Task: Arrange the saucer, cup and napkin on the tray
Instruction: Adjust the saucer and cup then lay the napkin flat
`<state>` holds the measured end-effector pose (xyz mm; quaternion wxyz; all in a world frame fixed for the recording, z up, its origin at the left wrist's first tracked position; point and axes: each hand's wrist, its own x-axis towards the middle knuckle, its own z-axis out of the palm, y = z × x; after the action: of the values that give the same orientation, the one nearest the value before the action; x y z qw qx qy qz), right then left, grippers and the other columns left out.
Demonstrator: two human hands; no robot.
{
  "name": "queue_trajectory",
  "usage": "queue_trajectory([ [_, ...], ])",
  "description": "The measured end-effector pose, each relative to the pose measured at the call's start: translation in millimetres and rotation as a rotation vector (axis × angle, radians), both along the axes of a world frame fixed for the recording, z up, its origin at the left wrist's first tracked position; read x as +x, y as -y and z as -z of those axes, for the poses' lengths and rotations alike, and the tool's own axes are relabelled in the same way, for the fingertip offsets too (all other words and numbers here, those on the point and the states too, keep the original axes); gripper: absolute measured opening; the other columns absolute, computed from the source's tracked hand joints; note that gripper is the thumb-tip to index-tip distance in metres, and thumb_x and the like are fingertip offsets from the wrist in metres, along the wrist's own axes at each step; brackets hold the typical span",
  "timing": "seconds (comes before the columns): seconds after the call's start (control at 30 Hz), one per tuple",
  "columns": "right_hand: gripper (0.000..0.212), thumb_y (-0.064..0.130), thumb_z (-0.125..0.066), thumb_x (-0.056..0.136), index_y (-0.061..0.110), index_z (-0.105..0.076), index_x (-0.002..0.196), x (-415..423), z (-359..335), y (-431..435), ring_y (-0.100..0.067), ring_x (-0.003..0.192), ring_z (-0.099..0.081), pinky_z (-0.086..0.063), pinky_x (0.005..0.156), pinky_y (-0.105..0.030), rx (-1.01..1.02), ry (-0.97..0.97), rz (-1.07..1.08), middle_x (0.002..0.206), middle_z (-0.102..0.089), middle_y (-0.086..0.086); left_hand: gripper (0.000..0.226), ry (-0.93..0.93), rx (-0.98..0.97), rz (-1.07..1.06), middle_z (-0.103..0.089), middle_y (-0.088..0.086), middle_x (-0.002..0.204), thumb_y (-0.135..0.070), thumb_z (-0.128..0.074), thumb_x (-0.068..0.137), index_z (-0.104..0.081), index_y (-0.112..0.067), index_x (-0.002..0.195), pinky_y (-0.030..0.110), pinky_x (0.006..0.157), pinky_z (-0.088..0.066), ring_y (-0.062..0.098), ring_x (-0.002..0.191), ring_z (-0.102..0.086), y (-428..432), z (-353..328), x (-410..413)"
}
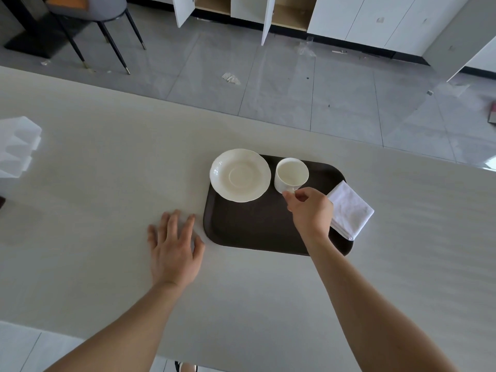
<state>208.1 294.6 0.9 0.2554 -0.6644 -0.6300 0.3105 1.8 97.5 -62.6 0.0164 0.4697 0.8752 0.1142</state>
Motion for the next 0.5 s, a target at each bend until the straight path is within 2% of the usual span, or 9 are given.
queue_trajectory([
  [0.27, 0.024, 0.043, -0.077, 0.080, 0.021, -0.067, 0.079, -0.3, 0.4, 6.3, -0.008, 0.067, -0.064, -0.045, 0.060, -0.021, -0.010, -0.100, 0.055, 0.069, -0.070, 0.007, 0.053, -0.002, 0.005, 0.005, -0.049, 0.019, 0.144, -0.033, -0.046, 0.086, -0.058, -0.017, 0.135, 0.063, 0.117, -0.023, 0.041, 0.140, -0.039, 0.3, 1.4, -0.6],
  [0.5, 0.025, 0.046, -0.072, 0.083, 0.022, -0.067, 0.080, -2.4, 3.1, 7.0, -0.010, 0.069, -0.066, -0.051, 0.064, -0.025, -0.018, -0.134, 0.064, 0.070, -0.071, 0.006, 0.053, -0.006, 0.015, 0.010, -0.049, 0.020, 0.144, -0.033, -0.042, 0.087, -0.059, -0.016, 0.135, 0.063, 0.117, -0.022, 0.042, 0.140, -0.040, 0.7, 1.9, -0.4],
])
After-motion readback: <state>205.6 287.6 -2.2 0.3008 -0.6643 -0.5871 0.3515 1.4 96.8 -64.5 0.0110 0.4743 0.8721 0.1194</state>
